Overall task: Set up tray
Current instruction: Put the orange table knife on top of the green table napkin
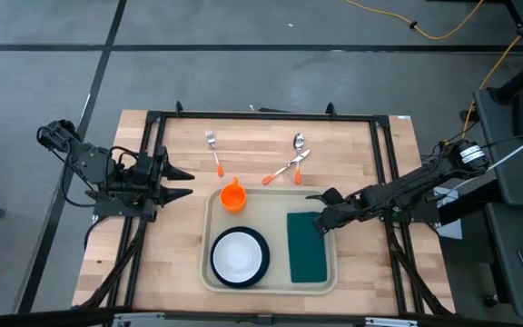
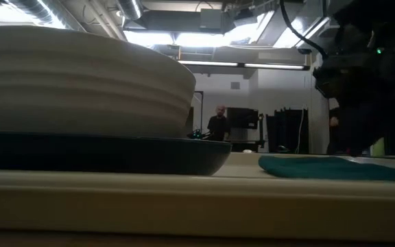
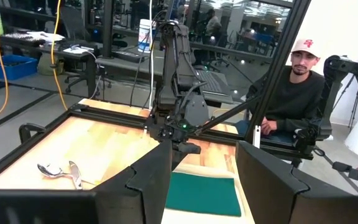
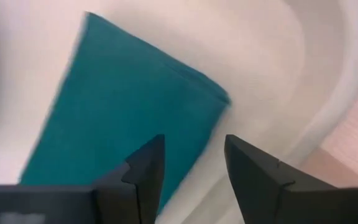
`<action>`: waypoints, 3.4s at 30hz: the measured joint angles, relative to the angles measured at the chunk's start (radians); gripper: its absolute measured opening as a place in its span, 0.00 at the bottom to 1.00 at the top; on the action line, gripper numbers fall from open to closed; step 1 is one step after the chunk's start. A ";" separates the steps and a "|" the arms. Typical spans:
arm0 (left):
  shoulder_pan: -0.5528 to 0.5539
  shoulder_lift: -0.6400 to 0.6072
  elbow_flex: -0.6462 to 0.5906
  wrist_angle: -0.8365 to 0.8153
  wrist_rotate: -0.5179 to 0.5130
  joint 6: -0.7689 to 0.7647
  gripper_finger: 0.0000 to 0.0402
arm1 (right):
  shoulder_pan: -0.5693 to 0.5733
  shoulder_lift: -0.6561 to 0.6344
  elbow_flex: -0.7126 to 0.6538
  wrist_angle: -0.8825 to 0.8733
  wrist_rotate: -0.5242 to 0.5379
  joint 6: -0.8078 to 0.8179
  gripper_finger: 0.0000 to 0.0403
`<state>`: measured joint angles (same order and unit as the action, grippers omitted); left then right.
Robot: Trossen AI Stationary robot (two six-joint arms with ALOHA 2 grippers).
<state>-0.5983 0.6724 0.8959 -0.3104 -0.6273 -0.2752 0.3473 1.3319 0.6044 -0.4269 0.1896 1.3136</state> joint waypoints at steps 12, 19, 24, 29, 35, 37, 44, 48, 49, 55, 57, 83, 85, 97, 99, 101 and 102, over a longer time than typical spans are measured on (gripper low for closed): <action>0.000 -0.001 0.000 0.001 -0.029 0.053 0.43 | 0.000 -0.030 0.516 -0.524 0.376 -0.292 0.41; 0.001 -0.001 0.037 0.001 -0.043 0.103 0.43 | -0.081 -0.123 0.895 -0.562 0.491 -0.757 0.41; 0.001 0.002 0.041 -0.007 -0.068 0.088 0.43 | -0.160 -0.254 0.926 -0.461 0.396 -1.007 0.41; 0.038 0.035 0.041 -0.014 -0.077 0.050 0.43 | -0.199 -0.358 0.873 -0.444 0.355 -1.063 0.41; 0.228 0.147 0.152 -0.093 0.029 -0.016 0.43 | -0.207 -0.404 0.813 -0.440 0.350 -1.133 0.41; 0.317 0.219 0.227 -0.152 0.088 -0.013 0.43 | -0.207 -0.404 0.803 -0.439 0.344 -1.167 0.41; 0.659 0.523 0.528 -0.289 0.410 -0.009 0.43 | -0.207 -0.403 0.796 -0.437 0.338 -1.245 0.41; 0.818 0.689 0.658 -0.343 0.577 -0.028 0.43 | -0.207 -0.404 0.796 -0.437 0.339 -1.294 0.41; 0.846 0.729 0.684 -0.359 0.597 -0.017 0.43 | -0.207 -0.404 0.796 -0.437 0.339 -1.300 0.41; 0.927 0.939 0.760 -0.377 0.678 0.035 0.43 | -0.207 -0.404 0.796 -0.439 0.340 -1.347 0.41; 0.933 1.008 0.779 -0.374 0.711 0.035 0.43 | -0.207 -0.405 0.796 -0.451 0.340 -1.352 0.41; 0.934 1.445 0.809 -0.248 0.744 -0.015 0.45 | -0.234 -0.441 0.795 -0.575 0.360 -1.427 0.41; 0.933 1.465 0.809 -0.241 0.758 -0.021 0.45 | -0.247 -0.447 0.795 -0.580 0.359 -1.427 0.41; 0.928 1.555 0.808 -0.210 0.774 -0.030 0.45 | -0.281 -0.472 0.795 -0.590 0.332 -1.427 0.41; 0.926 1.564 0.807 -0.211 0.775 -0.036 0.45 | -0.281 -0.471 0.795 -0.590 0.332 -1.427 0.41; 0.923 1.564 0.806 -0.206 0.770 -0.035 0.45 | -0.281 -0.471 0.795 -0.590 0.330 -1.427 0.41; 0.921 1.567 0.808 -0.192 0.763 -0.035 0.45 | -0.281 -0.472 0.795 -0.590 0.330 -1.428 0.41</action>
<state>0.3223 2.2393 1.7041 -0.5029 0.1356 -0.3103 0.0666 0.8604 1.3998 -1.0168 0.5198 -0.1144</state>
